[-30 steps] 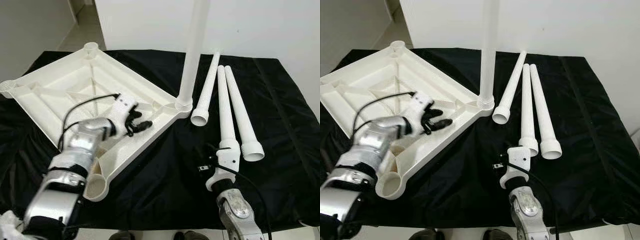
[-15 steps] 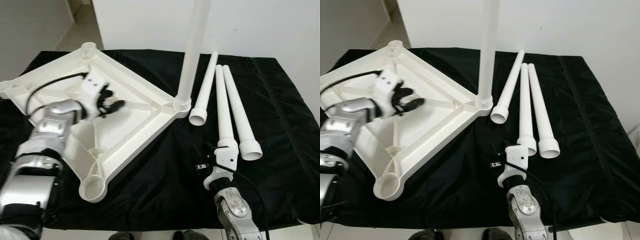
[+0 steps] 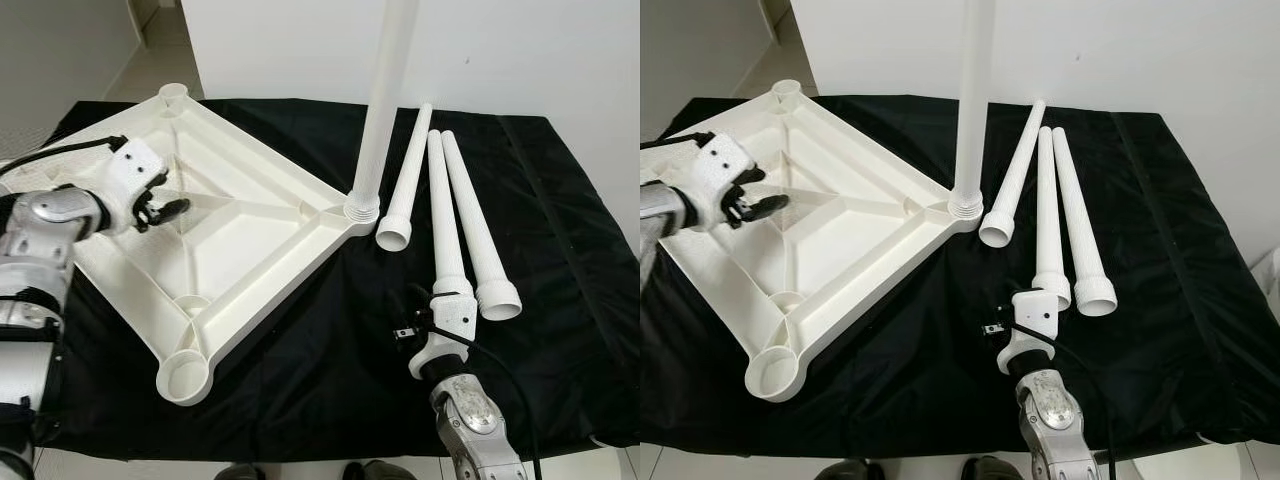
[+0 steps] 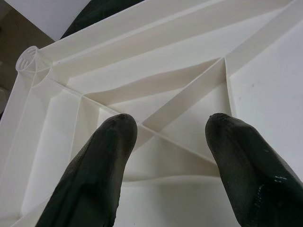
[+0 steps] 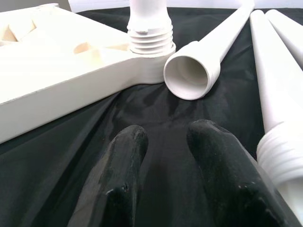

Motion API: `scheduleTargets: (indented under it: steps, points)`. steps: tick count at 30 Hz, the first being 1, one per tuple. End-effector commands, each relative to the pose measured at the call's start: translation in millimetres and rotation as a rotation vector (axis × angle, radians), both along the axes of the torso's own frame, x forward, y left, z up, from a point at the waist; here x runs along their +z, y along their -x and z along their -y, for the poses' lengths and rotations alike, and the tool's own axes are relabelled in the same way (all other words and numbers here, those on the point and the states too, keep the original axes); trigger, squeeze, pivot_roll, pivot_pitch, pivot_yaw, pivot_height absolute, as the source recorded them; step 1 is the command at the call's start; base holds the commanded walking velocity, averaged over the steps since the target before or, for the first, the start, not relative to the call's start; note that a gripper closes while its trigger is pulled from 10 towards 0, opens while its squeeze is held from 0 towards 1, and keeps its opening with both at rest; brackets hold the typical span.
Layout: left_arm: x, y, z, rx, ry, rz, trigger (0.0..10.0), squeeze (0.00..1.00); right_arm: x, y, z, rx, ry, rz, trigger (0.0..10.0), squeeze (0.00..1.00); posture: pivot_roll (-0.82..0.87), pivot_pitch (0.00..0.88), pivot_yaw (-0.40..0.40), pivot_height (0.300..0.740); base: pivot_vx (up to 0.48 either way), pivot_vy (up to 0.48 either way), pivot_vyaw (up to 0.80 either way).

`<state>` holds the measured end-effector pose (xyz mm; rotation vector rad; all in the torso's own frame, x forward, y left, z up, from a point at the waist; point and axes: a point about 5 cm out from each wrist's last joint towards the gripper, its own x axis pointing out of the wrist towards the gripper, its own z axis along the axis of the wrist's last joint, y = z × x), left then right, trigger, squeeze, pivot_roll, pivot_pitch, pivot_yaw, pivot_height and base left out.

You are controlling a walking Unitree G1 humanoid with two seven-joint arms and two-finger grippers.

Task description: Building children table

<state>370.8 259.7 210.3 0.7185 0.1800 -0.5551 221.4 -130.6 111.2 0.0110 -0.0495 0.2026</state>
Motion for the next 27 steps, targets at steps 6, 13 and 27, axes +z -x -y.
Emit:
scheduleTargets:
  steps: [6, 13, 27]
  points:
    - [-20, 9.7, -4.0, -0.06, -0.142, -0.048, 10.0, 0.0, -2, -0.6, 0.7, 0.014, 0.007, -0.009, 10.0, 0.0, -0.02, 0.031, 0.001, 0.74, 0.0, 0.0, 0.0]
    - [-39, 16.6, 5.3, -0.151, -0.21, -0.109, 10.0, 0.0, -2, -1.5, 1.5, 0.017, 0.011, -0.008, 10.0, 0.0, -0.01, 0.038, 0.0, 0.74, 0.0, 0.0, 0.0]
    - [-57, 25.4, 9.5, -0.218, -0.231, -0.189, 10.0, 0.0, -3, 0.3, 5.0, 0.0, 0.014, -0.011, 10.0, 0.0, -0.02, 0.05, 0.014, 0.74, 0.0, 0.0, 0.0]
